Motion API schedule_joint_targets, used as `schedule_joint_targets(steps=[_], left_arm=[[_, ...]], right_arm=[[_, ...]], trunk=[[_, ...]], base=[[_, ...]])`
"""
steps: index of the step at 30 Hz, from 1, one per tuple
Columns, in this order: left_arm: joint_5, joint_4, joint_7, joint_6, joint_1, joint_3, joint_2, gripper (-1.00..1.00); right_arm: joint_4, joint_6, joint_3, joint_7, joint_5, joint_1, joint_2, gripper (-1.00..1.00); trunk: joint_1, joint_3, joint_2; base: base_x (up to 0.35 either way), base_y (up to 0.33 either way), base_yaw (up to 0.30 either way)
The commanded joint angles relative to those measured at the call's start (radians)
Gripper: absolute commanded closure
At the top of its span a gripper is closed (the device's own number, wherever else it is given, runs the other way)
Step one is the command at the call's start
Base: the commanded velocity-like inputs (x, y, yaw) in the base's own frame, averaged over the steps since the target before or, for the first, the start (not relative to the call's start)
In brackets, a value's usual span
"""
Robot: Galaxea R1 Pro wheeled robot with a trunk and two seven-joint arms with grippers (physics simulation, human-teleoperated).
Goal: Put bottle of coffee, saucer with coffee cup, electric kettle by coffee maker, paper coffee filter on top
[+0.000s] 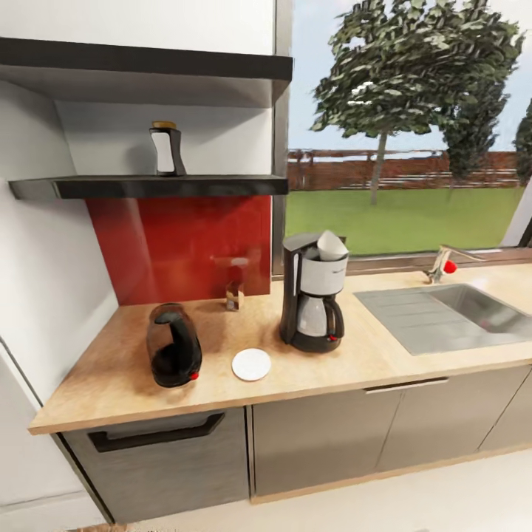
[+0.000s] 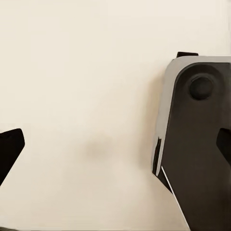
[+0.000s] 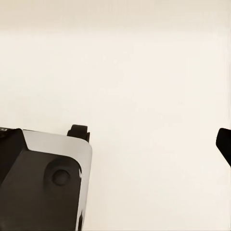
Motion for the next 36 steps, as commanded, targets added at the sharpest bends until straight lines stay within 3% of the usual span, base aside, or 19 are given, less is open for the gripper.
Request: schedule_joint_targets(steps=[1, 18, 25, 36], left_arm=[[0.002, 0.001, 0.000, -0.005, -0.001, 0.004, -0.001, -1.00], [0.002, 0.000, 0.000, -0.006, -0.001, 0.002, -0.021, -1.00], [0.002, 0.000, 0.000, -0.006, -0.001, 0.001, -0.026, -1.00], [0.002, -0.002, 0.000, -0.006, -0.001, 0.001, -0.027, -1.00]], right_arm=[[-0.003, 0.006, -0.008, 0.005, 0.010, 0.000, 0.000, -1.00], [-0.003, 0.006, -0.008, 0.004, 0.012, 0.000, -0.003, -1.00], [-0.003, 0.006, -0.008, 0.004, 0.013, 0.001, -0.003, -1.00], [-0.002, 0.006, -0.008, 0.003, 0.012, 0.000, -0.003, -1.00]], trunk=[[0.001, -0.003, -0.002], [0.001, -0.010, -0.002], [0.001, -0.010, -0.002], [0.001, -0.010, -0.002]], base=[[0.096, -0.243, 0.278], [0.016, -0.067, 0.249], [0.000, -0.241, 0.012], [0.000, -0.201, -0.187]])
